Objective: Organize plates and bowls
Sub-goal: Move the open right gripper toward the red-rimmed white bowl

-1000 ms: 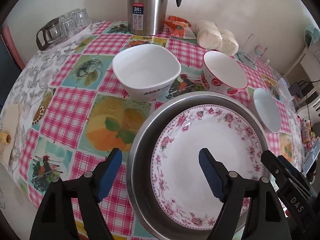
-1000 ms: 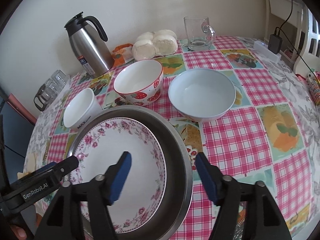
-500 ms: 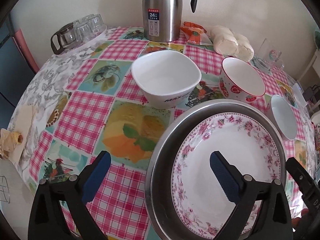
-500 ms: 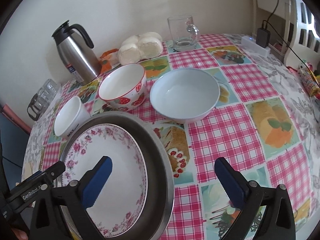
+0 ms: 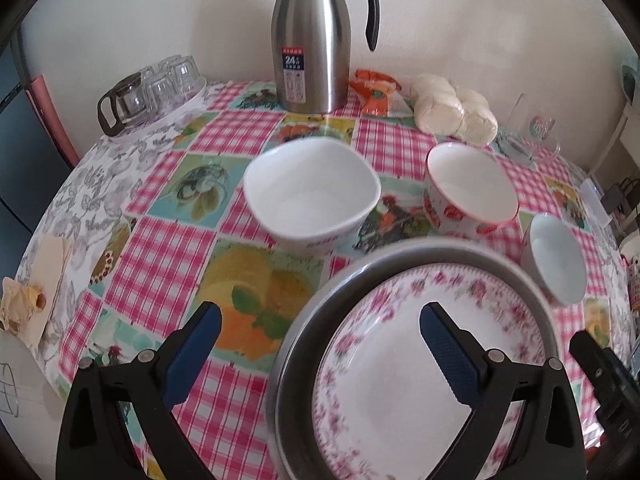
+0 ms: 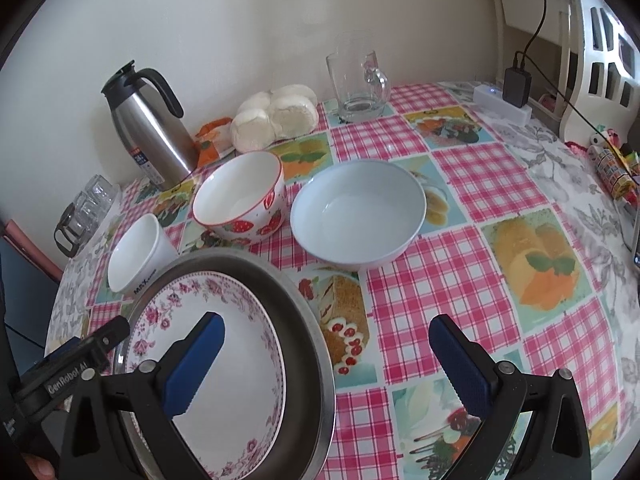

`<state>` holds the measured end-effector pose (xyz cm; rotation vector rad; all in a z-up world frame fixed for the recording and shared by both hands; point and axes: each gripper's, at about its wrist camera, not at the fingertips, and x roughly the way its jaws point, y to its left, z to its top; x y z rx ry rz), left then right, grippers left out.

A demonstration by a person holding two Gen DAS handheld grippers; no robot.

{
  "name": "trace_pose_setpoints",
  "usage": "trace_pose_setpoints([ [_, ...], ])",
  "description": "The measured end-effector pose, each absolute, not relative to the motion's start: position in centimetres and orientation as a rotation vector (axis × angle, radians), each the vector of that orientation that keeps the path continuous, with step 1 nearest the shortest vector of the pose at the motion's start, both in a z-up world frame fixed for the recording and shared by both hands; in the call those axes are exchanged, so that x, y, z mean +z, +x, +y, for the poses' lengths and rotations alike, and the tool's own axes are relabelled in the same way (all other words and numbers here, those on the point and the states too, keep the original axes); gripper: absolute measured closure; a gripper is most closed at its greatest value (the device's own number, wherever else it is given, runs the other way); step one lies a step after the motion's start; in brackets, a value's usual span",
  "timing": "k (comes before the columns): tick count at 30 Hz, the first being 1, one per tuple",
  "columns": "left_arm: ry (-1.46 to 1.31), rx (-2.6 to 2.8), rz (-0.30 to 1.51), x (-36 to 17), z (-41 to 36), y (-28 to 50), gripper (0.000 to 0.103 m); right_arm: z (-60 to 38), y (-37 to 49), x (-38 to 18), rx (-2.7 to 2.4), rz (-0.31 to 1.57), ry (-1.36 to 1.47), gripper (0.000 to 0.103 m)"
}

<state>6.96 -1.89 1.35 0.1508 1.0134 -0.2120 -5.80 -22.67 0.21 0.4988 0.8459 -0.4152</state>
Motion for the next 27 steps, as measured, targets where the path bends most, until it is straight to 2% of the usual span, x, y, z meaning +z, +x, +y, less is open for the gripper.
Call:
trace_pose_setpoints([
  [16,0.088,-0.191,0.949,2.9,-6.2,12.0,0.003,-25.1,-2.3,0.3,-0.448,0.836,0.436,0.000],
  [27,-0.043,-0.370,0.928,5.0,-8.4,14.9,0.003,-27.4,0.5,2.6,-0.457,0.849,0.378,0.000],
])
